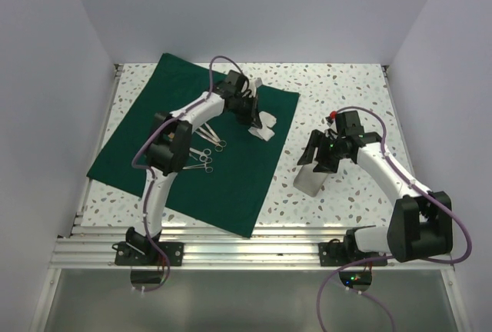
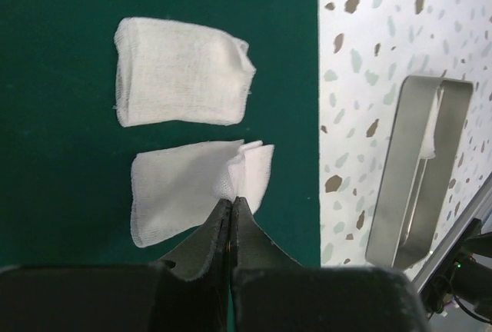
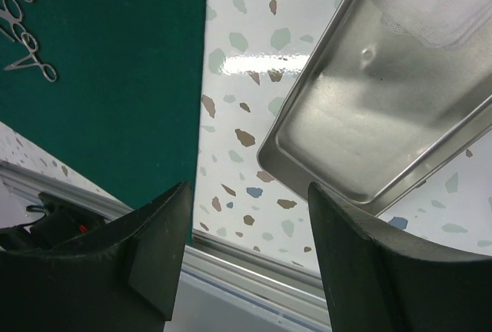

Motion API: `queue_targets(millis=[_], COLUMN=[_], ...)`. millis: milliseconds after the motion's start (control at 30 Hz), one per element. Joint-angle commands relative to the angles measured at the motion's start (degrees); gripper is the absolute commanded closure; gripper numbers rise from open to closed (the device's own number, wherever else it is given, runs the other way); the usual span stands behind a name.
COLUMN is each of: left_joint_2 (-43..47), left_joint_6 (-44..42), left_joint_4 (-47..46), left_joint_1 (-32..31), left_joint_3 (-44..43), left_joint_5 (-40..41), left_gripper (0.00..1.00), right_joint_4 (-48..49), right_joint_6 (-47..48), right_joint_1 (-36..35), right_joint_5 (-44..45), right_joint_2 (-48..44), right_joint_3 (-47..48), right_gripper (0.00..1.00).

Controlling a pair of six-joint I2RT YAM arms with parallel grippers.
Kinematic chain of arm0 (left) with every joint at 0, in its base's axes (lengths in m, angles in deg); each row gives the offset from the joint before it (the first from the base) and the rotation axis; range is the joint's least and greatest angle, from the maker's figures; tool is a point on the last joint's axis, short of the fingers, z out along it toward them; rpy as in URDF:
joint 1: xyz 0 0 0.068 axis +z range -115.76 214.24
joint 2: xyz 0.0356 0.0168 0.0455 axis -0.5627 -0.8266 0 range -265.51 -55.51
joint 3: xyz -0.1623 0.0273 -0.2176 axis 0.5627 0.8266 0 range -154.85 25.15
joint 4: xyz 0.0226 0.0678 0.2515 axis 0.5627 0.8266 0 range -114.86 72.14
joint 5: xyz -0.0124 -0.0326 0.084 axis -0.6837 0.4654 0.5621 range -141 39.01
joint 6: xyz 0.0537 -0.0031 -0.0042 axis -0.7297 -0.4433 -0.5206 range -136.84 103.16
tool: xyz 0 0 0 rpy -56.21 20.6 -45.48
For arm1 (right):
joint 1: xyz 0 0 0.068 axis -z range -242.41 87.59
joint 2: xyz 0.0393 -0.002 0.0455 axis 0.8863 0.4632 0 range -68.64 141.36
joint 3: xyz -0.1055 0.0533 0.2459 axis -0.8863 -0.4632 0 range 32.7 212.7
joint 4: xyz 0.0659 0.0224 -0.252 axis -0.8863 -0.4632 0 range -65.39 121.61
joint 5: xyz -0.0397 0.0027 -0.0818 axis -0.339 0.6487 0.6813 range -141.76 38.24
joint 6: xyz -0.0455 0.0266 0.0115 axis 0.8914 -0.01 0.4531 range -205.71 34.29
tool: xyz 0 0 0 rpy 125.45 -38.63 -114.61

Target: Prepare the surgical pack

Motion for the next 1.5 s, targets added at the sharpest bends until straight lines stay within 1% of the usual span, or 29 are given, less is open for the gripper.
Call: queue_targets(millis=[0,300,500,533,567,700,733,833,933,1133,1267,1467], left_joint_2=[-0.2,-1.2,-2.8,-3.2,-3.4,-2.8,-2.5,-0.7,0.5,0.0,-0.8,-1.4], left_joint_6=[0.0,0.0,0.0,-0.1,-0.1,-1.7,-2.1,-3.8,-5.4,-6.3,-6.7,-7.2], left_joint_4=[1.9,0.9,1.5,1.6,1.7,3.1,3.3,4.2,4.2,4.3,4.7,4.7], left_joint_1=[1.5,2.4,2.5,2.5,2.5,2.5,2.5,2.5,2.5,2.4,2.3,1.0], left_joint_3=[-2.2,-2.8,-3.6,-3.6,-3.6,-3.6,-3.5,-3.1,-2.2,-1.4,-1.1,-0.3], left_joint_5=[-0.9,0.8,0.1,-0.1,-0.5,1.3,2.1,5.3,8.1,9.1,9.6,8.1], left_gripper=[1.0,1.0,1.0,0.98,0.9,0.76,0.69,0.61,0.59,0.55,0.54,0.54], right_joint_4=[-1.3,-0.8,-0.7,-0.7,-0.6,-0.4,-0.3,0.0,0.4,0.6,1.0,1.8], right_joint_6=[1.0,0.8,0.8,0.8,0.8,0.5,0.5,0.3,0.1,-0.1,-0.4,-0.7], right_joint_1=[0.2,0.2,0.1,0.2,0.1,0.1,0.0,0.1,0.2,0.1,0.2,0.2], right_joint_5=[-0.8,-0.9,-1.0,-1.0,-1.0,-1.4,-1.5,-1.7,-2.0,-2.1,-2.2,-2.3], right_joint_2=[-0.6,-0.1,0.1,0.1,0.2,0.6,0.6,0.6,0.6,0.9,1.0,1.4], right_joint_3=[1.3,1.1,1.1,1.1,1.0,1.1,1.0,0.8,0.2,0.2,-0.3,-0.7], right_gripper=[0.34,0.34,0.34,0.34,0.34,0.34,0.34,0.34,0.34,0.34,0.34,0.34])
